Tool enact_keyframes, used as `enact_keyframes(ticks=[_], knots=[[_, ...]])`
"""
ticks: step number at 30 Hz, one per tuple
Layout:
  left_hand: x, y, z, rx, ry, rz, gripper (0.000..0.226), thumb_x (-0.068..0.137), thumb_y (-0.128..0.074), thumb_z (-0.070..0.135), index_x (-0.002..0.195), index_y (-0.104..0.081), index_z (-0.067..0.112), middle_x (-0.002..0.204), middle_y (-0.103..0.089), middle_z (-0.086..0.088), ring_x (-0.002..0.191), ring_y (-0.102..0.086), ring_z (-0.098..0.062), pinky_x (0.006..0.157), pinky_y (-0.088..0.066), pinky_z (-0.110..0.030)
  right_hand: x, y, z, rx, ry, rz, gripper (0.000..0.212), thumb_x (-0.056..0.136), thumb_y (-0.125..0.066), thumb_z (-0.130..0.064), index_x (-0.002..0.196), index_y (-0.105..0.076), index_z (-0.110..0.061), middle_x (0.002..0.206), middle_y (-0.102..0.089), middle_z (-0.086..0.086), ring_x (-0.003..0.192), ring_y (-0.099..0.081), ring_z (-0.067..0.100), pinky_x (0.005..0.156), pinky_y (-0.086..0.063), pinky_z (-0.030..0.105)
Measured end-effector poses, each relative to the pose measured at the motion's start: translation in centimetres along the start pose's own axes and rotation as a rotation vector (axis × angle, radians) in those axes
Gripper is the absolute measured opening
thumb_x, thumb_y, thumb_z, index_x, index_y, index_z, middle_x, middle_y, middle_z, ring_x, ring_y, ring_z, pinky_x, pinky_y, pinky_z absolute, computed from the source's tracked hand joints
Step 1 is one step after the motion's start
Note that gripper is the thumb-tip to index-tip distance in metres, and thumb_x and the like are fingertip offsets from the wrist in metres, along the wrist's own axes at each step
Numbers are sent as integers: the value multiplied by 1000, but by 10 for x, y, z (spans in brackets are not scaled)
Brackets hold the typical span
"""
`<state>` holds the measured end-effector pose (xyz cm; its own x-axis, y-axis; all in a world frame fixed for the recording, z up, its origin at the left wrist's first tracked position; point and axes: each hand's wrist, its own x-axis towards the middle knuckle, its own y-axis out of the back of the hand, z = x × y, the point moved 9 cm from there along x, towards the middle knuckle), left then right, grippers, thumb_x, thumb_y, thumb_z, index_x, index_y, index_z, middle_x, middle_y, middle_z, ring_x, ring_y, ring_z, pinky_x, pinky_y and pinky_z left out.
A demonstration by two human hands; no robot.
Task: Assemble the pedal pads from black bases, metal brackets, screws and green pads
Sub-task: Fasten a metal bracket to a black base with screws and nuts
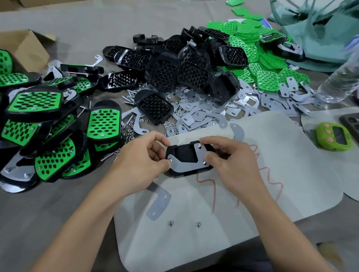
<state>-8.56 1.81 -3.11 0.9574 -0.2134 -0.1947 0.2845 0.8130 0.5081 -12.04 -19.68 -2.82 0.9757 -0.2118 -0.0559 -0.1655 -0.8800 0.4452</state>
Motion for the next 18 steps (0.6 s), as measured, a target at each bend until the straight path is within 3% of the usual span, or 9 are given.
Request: enact_keyframes(ticks=[2,4,7,12,15,18], knots=[[-2,-3,6,118,-44,-47,49,66,-85,26,112,-69,36,83,-62,13,66,-60,-7,67,-52,-27,3,1,3,21,-12,-7,38,78,-74,-3,94,-79,-37,73,-62,-15,62,-56,0,62,-43,9],[-3,-3,8,165,-58,-48,52,63,-87,38,113,-71,41,87,-61,15,67,-57,-3,66,-47,-20,5,1,4,36,-20,-9,39,76,-74,-2,89,-79,-38,69,-59,-16,57,-54,-1,58,-42,8],[-3,1,12,196,-65,46,42,66,-91,31,103,-74,44,84,-61,14,61,-53,-1,59,-41,-14,8,0,7,22,-49,-10,38,75,-73,-3,87,-79,-38,63,-59,-24,56,-54,-2,57,-41,8],[0,-1,18,217,-40,70,40,66,-92,26,86,-71,53,81,-61,9,66,-56,-10,64,-45,-28,13,0,2,-43,-43,2,35,72,-73,-4,83,-78,-37,63,-62,-33,67,-60,-7,63,-40,5],[1,0,15,220,5,56,40,67,-92,28,100,-77,45,75,-62,9,62,-54,-4,64,-44,-23,15,1,0,-54,-35,-31,33,76,-71,-5,87,-79,-35,66,-64,-34,69,-61,-7,66,-40,8],[-3,0,19,323,-33,81,41,70,-88,33,107,-75,43,80,-60,10,73,-56,-5,64,-42,-19,12,2,1,-93,-19,-169,44,79,-69,-4,104,-77,-40,76,-66,-23,71,-61,-2,70,-45,16]])
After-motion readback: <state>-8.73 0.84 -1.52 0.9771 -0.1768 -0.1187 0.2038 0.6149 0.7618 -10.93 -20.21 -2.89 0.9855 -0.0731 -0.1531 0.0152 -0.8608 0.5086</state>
